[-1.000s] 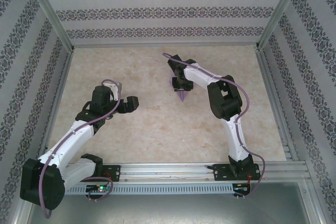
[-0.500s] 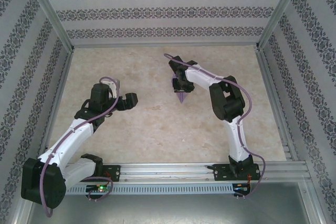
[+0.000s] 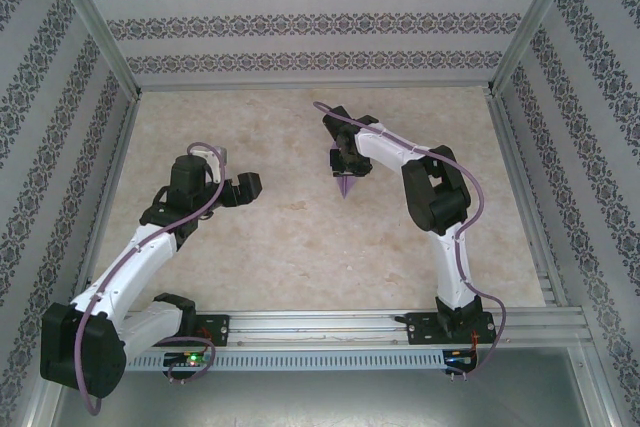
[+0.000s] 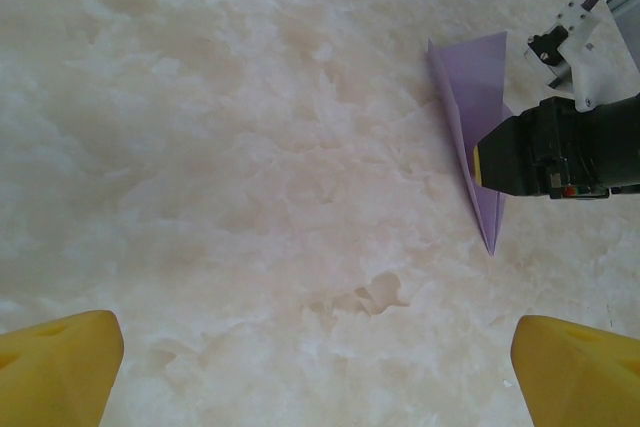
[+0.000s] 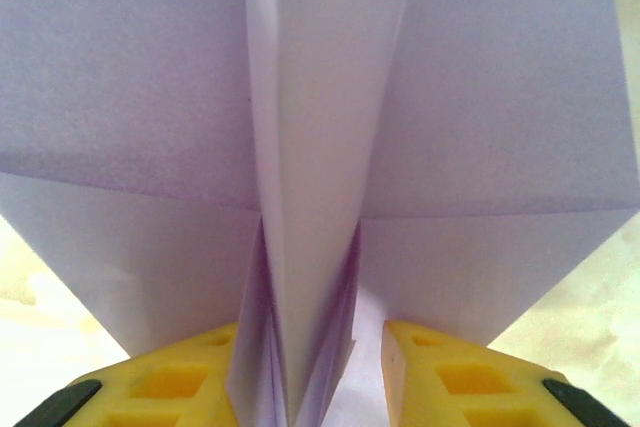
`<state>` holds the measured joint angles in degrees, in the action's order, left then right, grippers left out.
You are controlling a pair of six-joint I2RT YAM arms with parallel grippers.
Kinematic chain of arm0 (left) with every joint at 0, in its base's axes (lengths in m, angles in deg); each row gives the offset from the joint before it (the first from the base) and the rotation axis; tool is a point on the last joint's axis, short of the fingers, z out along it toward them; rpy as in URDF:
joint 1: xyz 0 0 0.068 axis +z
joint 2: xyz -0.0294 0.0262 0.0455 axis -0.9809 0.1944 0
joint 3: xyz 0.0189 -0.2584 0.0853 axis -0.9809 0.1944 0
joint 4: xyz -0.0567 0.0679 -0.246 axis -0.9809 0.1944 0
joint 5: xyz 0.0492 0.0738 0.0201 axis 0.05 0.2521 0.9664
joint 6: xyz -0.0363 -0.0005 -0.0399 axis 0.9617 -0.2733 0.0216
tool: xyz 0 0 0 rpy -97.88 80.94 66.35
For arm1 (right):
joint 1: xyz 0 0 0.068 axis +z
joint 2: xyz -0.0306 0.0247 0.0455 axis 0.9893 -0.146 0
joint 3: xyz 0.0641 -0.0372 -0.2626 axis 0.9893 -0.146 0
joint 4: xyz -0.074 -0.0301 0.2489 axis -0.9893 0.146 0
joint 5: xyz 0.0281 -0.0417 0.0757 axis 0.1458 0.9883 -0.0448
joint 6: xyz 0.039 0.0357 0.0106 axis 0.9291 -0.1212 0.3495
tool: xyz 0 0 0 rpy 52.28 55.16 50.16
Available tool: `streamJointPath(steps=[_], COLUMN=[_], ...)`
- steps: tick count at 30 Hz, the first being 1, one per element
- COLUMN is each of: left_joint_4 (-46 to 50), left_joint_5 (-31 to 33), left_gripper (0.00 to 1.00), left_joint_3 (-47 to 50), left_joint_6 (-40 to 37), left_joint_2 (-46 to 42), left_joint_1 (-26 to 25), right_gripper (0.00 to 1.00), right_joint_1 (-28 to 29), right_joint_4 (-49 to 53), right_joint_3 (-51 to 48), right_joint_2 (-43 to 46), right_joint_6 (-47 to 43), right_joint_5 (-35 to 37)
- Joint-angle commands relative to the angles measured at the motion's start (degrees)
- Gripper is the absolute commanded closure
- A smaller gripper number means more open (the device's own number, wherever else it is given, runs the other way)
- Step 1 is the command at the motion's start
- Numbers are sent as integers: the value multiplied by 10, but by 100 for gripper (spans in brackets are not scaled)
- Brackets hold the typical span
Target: Fold a paper plane with a square sheet of paper (fold left side to right side)
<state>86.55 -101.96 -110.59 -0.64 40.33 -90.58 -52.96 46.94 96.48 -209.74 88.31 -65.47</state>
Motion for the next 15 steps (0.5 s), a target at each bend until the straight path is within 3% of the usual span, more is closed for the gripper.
streamJointPath(steps=[1,11,15], left_joint_4=[20,24,22], left_joint_5=[-5,6,27], left_gripper=[0,0,0], left_joint_3=[-14,-15,-9], left_joint_6=[7,8,11], left_joint_2=[-13,-24,-37], left_joint_1=[13,21,29], right_gripper=[63,57,46], right_joint_1=[3,18,38], right_joint_4=[13,30,53], right_joint_3=[-7,-9,-14], right_joint_2=[29,65,95], right_joint_6=[-10,-30,-51], right_joint_5=[11,32,84])
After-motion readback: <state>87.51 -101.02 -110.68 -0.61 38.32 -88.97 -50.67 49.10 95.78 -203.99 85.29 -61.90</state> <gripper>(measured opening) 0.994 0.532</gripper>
